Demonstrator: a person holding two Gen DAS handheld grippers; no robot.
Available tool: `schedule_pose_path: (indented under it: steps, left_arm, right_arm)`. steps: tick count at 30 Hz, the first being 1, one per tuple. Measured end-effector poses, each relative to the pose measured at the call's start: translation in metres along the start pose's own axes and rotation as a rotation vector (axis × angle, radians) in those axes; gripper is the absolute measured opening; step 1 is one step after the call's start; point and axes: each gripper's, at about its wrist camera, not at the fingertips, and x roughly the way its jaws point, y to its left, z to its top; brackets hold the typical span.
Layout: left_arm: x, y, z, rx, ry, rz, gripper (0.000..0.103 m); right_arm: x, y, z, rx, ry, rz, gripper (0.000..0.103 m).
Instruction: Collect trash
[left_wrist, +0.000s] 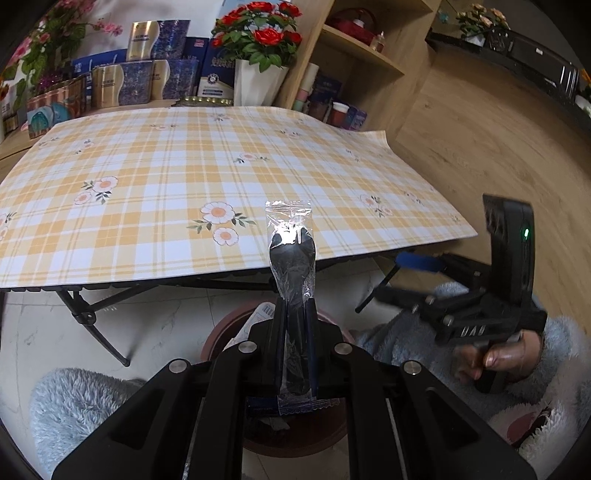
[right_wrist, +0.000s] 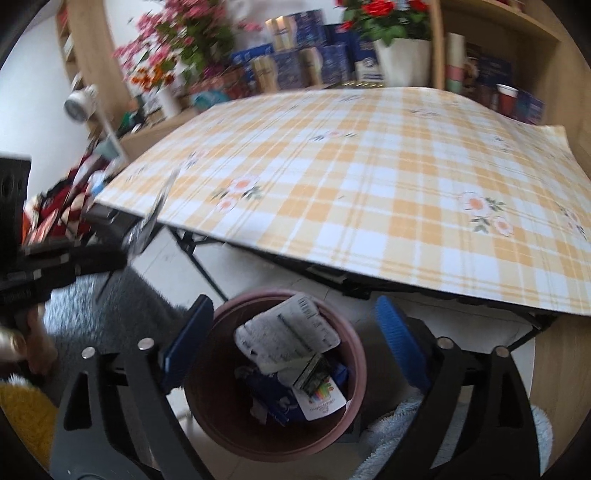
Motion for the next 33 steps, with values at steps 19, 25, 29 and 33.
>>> schedule_pose_path:
  steps: [19, 25, 29, 33]
  left_arm:
    - [0.040, -0.020, -0.010, 0.116, 0.159, 0.012, 0.061]
    - [0.038, -0.018, -0.007, 0.098, 0.143, 0.044, 0.087]
    - [0.037, -0.012, -0.006, 0.069, 0.139, 0.068, 0.092]
    - [0.037, -0.008, -0.005, 0.052, 0.138, 0.081, 0.094]
  right_arm:
    - [-0.004, -0.024, 0.002, 0.114, -0.037, -0.030, 0.097]
    - [-0.005, -0.025, 0.002, 0.119, -0.038, -0.027, 0.097]
    - [-0.005, -0.025, 0.002, 0.119, -0.038, -0.026, 0.097]
    - [-0.005, -0.026, 0.002, 0.120, -0.037, -0.026, 0.097]
